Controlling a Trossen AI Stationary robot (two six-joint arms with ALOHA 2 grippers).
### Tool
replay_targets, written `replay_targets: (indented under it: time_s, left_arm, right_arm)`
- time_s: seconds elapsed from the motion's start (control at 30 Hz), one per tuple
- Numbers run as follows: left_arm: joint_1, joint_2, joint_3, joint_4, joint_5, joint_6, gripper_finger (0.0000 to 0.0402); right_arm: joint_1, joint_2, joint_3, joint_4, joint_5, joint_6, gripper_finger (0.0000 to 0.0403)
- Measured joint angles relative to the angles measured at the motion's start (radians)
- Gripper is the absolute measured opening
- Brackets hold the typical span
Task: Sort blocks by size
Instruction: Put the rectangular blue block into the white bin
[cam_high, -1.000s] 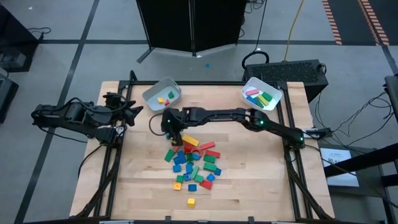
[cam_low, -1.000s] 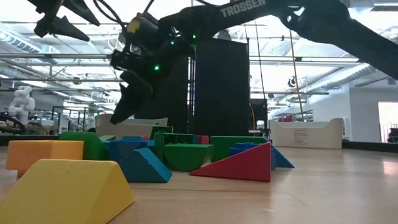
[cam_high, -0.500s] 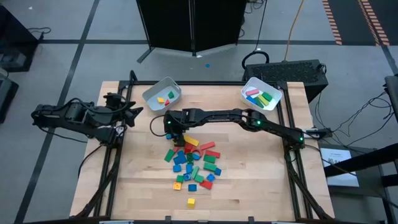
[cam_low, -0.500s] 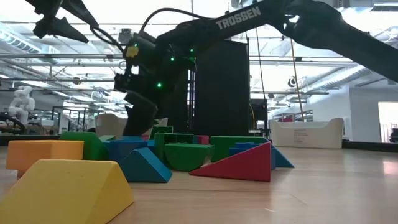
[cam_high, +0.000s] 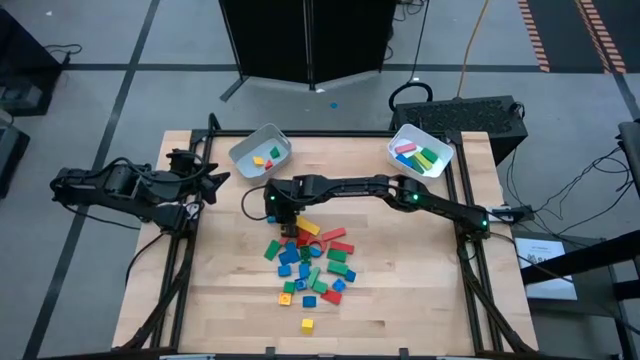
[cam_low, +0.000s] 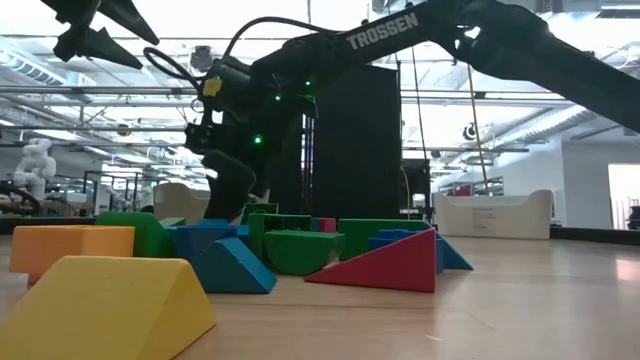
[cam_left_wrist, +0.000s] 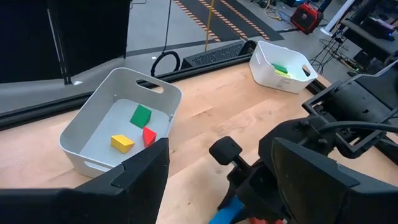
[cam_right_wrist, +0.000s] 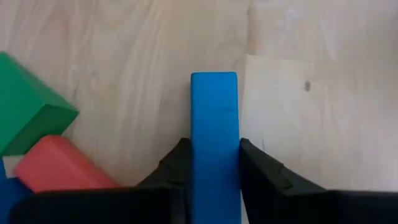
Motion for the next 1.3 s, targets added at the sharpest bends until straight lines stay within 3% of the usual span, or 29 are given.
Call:
replay_targets:
  time_s: [0.27, 0.4, 0.73, 0.93, 1.07, 1.3]
  left_arm:
    - [0.0, 0.0, 0.0, 0.001, 0.0, 0.001, 0.0281]
    - [0.0, 0.0, 0.0, 0.001, 0.0, 0.001, 0.0281]
    - [0.0, 0.0, 0.0, 0.004, 0.0, -0.003, 0.0281]
    - [0.0, 0.0, 0.0, 0.004, -0.007, -0.002, 0.0281]
    - [0.0, 0.0, 0.0, 0.003, -0.018, -0.002, 0.0281]
    - [0.0, 0.0, 0.0, 0.001, -0.028, 0.005, 0.0281]
  right_arm:
    - [-0.039, -0.114, -0.005, -0.081, 0.028, 0.044, 0.0076]
    - [-0.095, -0.228, -0.002, -0.224, 0.124, 0.027, 0.0076]
    - [-0.362, -0.462, -0.003, -0.605, 0.197, -0.046, 0.0076]
    - [-0.493, -0.599, -0.022, -0.71, 0.193, -0.029, 0.0076]
    - [-0.549, -0.745, -0.219, -0.666, 0.193, -0.003, 0.0076]
    - [-0.606, -1.118, -0.877, -0.252, 0.199, 0.212, 0.0076]
